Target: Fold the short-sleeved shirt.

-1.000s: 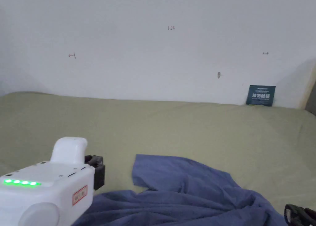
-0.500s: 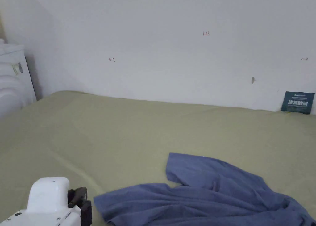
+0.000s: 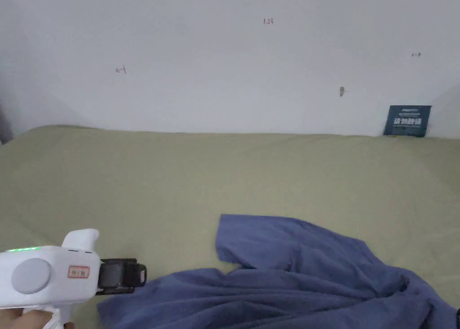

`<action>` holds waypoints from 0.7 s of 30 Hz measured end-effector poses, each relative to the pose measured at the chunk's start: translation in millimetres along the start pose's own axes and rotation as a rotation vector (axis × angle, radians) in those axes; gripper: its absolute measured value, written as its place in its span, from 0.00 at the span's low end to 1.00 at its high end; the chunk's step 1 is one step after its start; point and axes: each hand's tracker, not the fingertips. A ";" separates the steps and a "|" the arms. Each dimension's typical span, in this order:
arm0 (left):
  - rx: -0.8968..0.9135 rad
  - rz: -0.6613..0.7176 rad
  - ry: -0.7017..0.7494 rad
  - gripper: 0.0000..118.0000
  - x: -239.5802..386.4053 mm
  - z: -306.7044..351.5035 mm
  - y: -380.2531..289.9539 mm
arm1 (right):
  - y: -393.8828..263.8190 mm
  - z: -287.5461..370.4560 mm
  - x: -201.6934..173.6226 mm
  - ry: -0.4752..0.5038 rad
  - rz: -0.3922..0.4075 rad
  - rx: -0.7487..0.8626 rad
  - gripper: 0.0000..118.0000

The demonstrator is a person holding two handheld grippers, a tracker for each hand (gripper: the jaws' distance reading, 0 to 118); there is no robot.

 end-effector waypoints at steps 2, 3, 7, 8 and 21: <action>-0.023 -0.010 0.000 0.99 1.8 -20.8 0.5 | 1.1 -9.2 6.9 -0.021 0.004 -0.009 0.02; -0.045 0.027 -0.010 0.99 10.7 -25.4 -12.5 | 2.2 -14.5 11.0 -0.033 0.004 -0.021 0.02; -0.097 0.066 0.031 0.74 20.1 -58.2 -18.7 | 4.5 -35.5 32.5 -0.063 -0.018 -0.047 0.02; -0.116 0.048 0.040 0.45 24.9 -61.7 -20.8 | 4.4 -41.7 38.3 -0.080 -0.017 -0.064 0.02; -0.034 0.031 -0.019 0.00 24.2 -53.4 -27.0 | -2.2 -143.6 76.6 0.051 0.041 -0.232 0.64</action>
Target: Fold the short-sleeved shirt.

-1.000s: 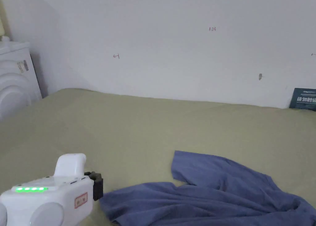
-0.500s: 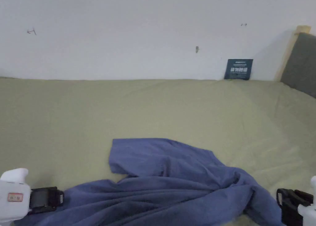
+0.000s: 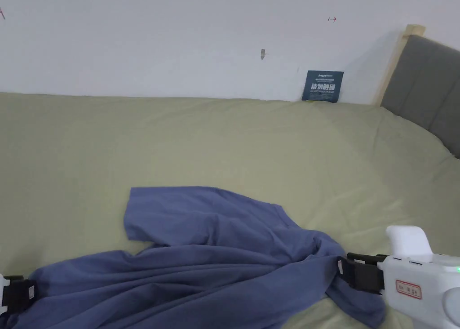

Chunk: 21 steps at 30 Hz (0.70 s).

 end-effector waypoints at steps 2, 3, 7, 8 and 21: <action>-0.007 0.006 -0.018 0.00 1.6 3.1 -1.4 | 1.8 -18.4 -2.5 0.007 0.073 -0.004 0.64; -0.005 0.008 -0.026 0.00 1.4 4.2 -1.6 | 2.6 -28.1 -5.2 0.001 0.113 -0.012 0.64; -0.008 0.005 -0.048 0.00 3.0 5.2 -1.9 | 3.9 -47.9 -12.3 0.009 0.183 -0.089 0.02; -0.008 0.001 -0.047 0.00 3.4 5.8 -1.5 | 3.7 -44.6 -16.0 -0.005 0.193 -0.068 0.02; 0.214 -0.024 -0.103 0.00 10.3 68.5 60.6 | 79.6 12.4 -39.8 0.132 0.094 0.160 0.02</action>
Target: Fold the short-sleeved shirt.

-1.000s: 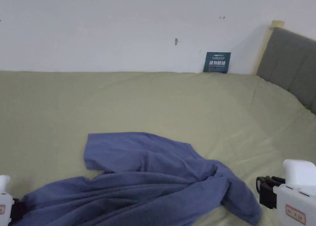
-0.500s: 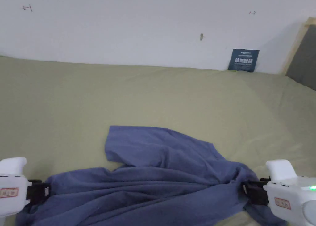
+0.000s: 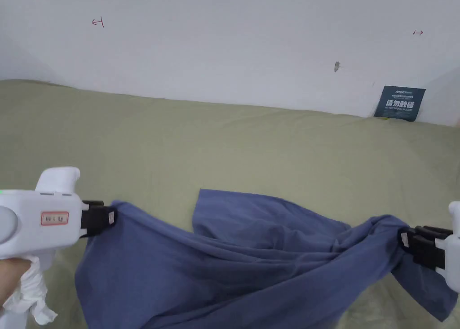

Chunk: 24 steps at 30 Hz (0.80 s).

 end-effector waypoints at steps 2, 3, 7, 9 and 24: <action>0.035 0.005 -0.005 0.00 3.5 9.0 13.5 | 13.3 1.6 -3.2 0.002 -0.004 0.014 0.02; 0.050 0.007 -0.015 0.00 4.1 13.7 20.5 | 20.7 3.2 -4.6 0.008 -0.009 0.029 0.02; 0.090 -0.002 -0.031 0.00 5.1 28.1 46.4 | 47.7 6.6 -6.5 0.030 -0.026 0.072 0.02; 0.110 -0.010 -0.030 0.00 5.6 33.2 58.7 | 62.3 8.5 -7.5 0.045 -0.040 0.097 0.02; 0.260 -0.066 -0.036 0.00 13.5 62.2 152.6 | 177.4 9.6 -2.0 0.044 -0.050 0.237 0.02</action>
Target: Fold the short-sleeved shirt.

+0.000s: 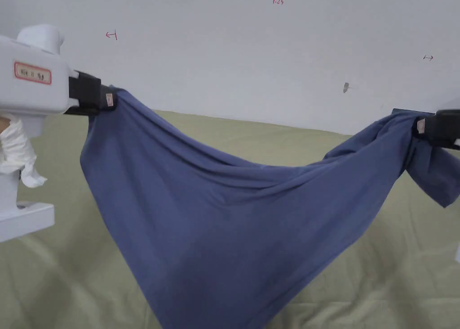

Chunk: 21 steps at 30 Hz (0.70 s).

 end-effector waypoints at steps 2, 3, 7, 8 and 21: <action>0.011 -0.034 0.012 0.00 3.8 -0.4 14.6 | 16.1 -2.4 1.5 0.001 -0.008 0.024 0.02; 0.026 -0.041 0.014 0.00 4.9 -0.4 21.8 | 24.7 -3.1 2.5 0.005 -0.005 0.035 0.02; 0.064 -0.095 0.043 0.00 19.6 3.9 41.4 | 53.2 -8.5 7.3 -0.009 0.009 0.069 0.02; 0.064 -0.101 0.042 0.00 20.2 2.8 46.1 | 59.7 -10.7 10.5 -0.015 0.004 0.072 0.02; 0.086 -0.093 0.084 0.00 -5.7 -24.9 69.9 | 80.5 -30.8 35.2 -0.091 -0.057 0.102 0.02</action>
